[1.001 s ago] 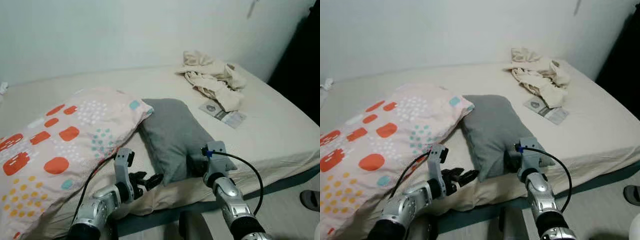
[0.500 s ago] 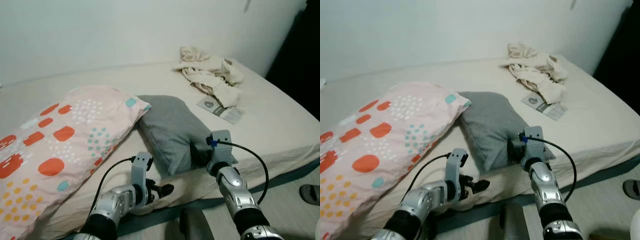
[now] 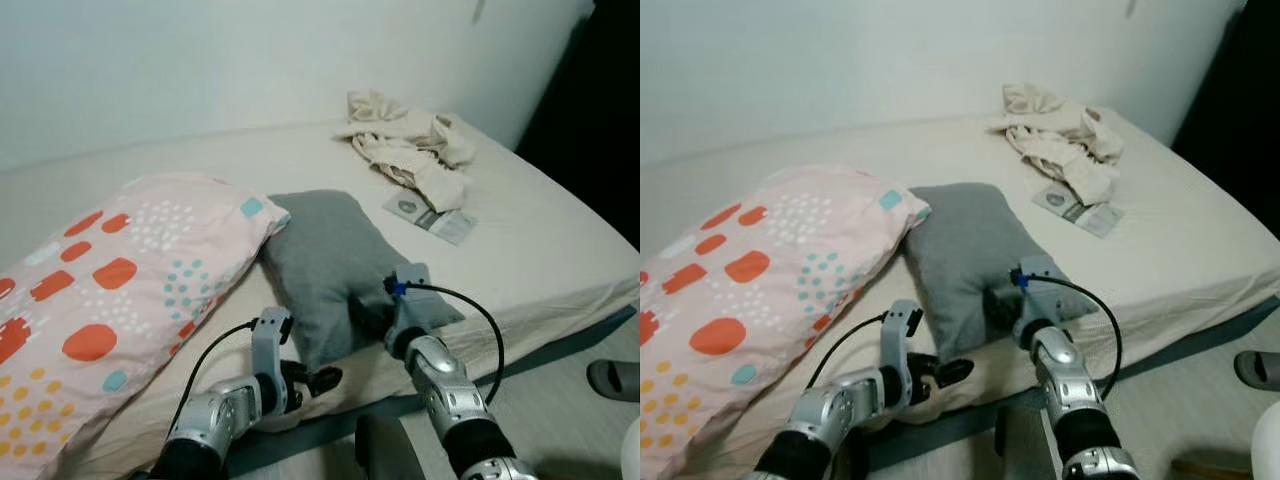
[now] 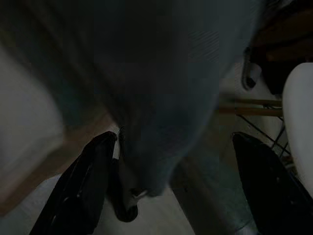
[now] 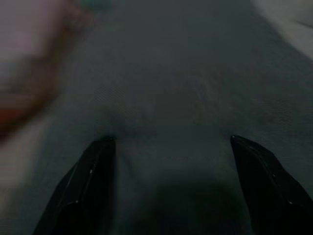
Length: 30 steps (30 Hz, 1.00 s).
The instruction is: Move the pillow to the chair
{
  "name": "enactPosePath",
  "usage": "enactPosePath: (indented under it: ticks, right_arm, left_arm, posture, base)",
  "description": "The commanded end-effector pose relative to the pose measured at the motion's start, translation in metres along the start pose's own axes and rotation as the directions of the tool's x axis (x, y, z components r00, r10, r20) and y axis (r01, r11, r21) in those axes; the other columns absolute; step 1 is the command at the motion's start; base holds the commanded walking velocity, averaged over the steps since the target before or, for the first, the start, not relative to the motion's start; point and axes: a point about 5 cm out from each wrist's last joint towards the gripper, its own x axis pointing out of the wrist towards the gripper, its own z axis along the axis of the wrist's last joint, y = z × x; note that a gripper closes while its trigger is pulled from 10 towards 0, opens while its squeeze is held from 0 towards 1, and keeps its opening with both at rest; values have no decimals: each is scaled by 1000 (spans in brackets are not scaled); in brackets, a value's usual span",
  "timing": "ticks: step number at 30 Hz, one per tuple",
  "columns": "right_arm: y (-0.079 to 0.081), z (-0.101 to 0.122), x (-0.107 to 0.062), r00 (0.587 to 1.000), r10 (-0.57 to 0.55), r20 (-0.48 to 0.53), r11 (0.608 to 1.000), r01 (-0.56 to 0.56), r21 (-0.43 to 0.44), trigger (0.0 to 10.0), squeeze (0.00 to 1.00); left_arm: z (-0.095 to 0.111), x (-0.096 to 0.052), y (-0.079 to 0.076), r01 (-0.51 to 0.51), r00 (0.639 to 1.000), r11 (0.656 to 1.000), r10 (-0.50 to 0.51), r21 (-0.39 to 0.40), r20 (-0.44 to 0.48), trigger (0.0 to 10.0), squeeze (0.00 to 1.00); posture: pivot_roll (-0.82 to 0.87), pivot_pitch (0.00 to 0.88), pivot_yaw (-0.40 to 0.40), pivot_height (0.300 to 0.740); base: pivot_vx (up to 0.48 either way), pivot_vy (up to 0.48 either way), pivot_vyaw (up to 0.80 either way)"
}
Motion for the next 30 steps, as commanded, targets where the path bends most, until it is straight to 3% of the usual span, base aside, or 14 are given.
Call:
enactPosePath:
  ticks: [1, 3, 6, 9, 14, 16, 19, 22, 23, 25, 26, 30]
  right_arm:
    - [17, -2, 1, 993, 111, -32, 994, -110, 25, 10000, 0]
    - [18, 3, -2, 990, 137, -28, 990, -137, 15, 10000, 0]
    - [11, 29, -10, 989, 140, 45, 990, -141, 7, 10000, 0]
    - [-14, 63, -16, 988, 40, 152, 999, -40, -7, 10000, 0]
    - [-57, 82, -25, 959, -191, 210, 980, 198, -10, 10000, 0]
    - [-81, 83, -33, 930, -307, 202, 946, 321, -41, 10000, 0]
    - [-95, 82, -40, 906, -376, 197, 917, 393, -59, 10000, 0]
    - [-113, 71, -53, 872, -466, 151, 876, 479, -65, 10000, 0]
    - [-113, 71, -53, 872, -466, 151, 876, 479, -65, 10000, 0]
    - [-120, 55, -58, 861, -502, 85, 857, 508, -88, 10000, 0]
    - [-121, 52, -59, 858, -508, 77, 853, 513, -93, 10000, 0]
    - [-122, 37, -60, 850, -527, 33, 845, 527, -94, 10000, 0]
  left_arm:
    - [-2, -4, 3, -7, 1000, 1000, 7, 11, -14, 10000, 0]
    - [-1, -5, 4, -9, 1000, 1000, 10, 5, -11, 10000, 0]
    - [1, -4, 3, -15, 1000, 1000, 15, -16, -5, 10000, 0]
    - [0, 0, 0, -19, 1000, 1000, 19, -20, -6, 10000, 0]
    - [0, 4, -6, -5, 1000, 999, 5, -45, -9, 10000, 0]
    - [1, 8, -9, -4, 1000, 997, 4, -82, 1, 10000, 0]
    - [4, 11, -11, -5, 1000, 993, 7, -117, 19, 10000, 0]
    - [17, 16, -6, -67, 985, 970, 102, -235, 140, 10000, 0]
    - [17, 16, -6, -67, 985, 970, 102, -235, 140, 10000, 0]
    - [32, 15, -2, -53, 957, 929, 152, -365, 248, 10000, 0]
    - [34, 14, -2, -35, 954, 922, 146, -387, 261, 10000, 0]
    - [34, 13, -3, -9, 956, 919, 124, -395, 266, 10000, 0]
  posture:
    - [-101, 102, -39, 582]
    - [-101, 103, -38, 582]
    - [-100, 103, -32, 582]
    - [-103, 102, -28, 582]
    - [-109, 102, -22, 582]
    - [-109, 101, -21, 582]
    - [-109, 103, -22, 582]
    - [-109, 108, -24, 582]
    - [-109, 108, -24, 582]
    - [-112, 115, -25, 582]
    - [-112, 115, -25, 582]
    - [-108, 119, -20, 582]
  base:
    - [0, 0, 0]
    - [0, 0, 0]
    - [0, 0, 0]
    - [0, 0, 0]
    - [0, 0, 0]
    - [0, 0, 0]
    - [0, 0, 0]
    - [0, 0, 0]
    - [0, 0, 0]
    - [0, 0, 0]
    - [0, 0, 0]
    - [0, 0, 0]
